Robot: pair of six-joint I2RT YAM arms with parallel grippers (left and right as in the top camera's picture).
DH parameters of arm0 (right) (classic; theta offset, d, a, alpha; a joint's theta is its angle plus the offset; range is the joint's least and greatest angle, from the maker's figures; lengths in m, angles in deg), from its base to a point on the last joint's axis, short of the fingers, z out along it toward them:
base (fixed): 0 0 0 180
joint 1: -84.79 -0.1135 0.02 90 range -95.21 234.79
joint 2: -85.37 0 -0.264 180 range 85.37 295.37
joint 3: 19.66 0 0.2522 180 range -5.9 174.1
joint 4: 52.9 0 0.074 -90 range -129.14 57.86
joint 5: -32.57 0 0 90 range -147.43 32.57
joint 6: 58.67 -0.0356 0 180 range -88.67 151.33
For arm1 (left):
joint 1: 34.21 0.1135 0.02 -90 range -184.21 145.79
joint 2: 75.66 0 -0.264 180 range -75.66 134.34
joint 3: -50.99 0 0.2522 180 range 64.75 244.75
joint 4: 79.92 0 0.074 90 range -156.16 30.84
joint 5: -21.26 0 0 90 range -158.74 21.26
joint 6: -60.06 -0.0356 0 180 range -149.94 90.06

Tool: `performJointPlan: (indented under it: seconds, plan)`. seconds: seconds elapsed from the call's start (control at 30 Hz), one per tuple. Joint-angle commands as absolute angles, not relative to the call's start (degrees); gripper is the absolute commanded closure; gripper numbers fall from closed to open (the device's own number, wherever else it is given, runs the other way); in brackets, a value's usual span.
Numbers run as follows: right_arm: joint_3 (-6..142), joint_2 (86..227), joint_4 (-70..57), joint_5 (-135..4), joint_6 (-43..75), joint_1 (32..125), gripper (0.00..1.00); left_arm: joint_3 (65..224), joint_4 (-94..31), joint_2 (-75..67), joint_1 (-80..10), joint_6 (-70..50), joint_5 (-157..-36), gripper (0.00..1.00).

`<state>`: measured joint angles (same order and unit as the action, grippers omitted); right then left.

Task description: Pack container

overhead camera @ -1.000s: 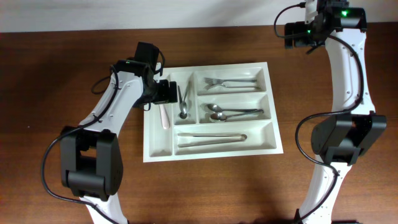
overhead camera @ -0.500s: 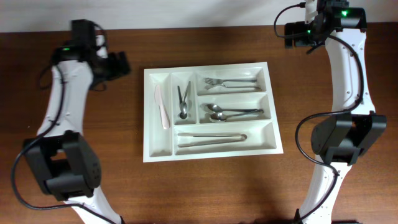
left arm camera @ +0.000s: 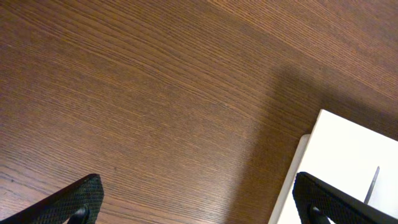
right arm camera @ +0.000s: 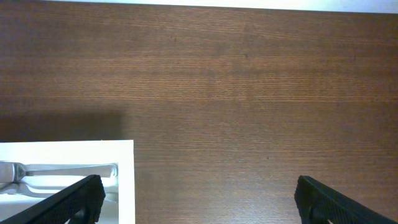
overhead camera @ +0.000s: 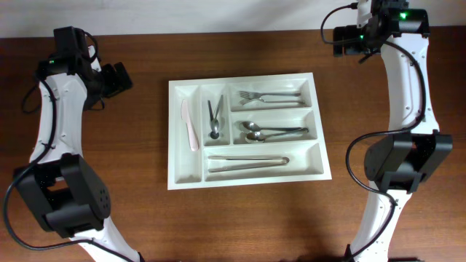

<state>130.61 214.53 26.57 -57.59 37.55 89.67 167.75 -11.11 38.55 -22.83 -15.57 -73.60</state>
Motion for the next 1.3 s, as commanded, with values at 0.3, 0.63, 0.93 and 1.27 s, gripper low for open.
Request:
performJointPlan:
  seconds: [0.3,0.63,0.93,1.27]
  plan:
    - [131.6,213.3,26.5,-57.1,37.2,89.3,0.01,168.6,-11.0,37.8,-22.7,-16.5,-73.4,0.01]
    - [131.5,213.3,26.5,-57.1,37.2,89.3,0.02,168.6,-11.0,37.8,-22.7,-16.5,-73.4,0.01]
    - [131.6,213.3,26.5,-57.1,37.2,89.3,0.01,168.6,-11.0,37.8,-22.7,-16.5,-73.4,0.01]
    - [131.6,213.3,26.5,-57.1,37.2,89.3,0.01,168.6,-11.0,30.9,-23.3,-16.5,-73.4,0.01]
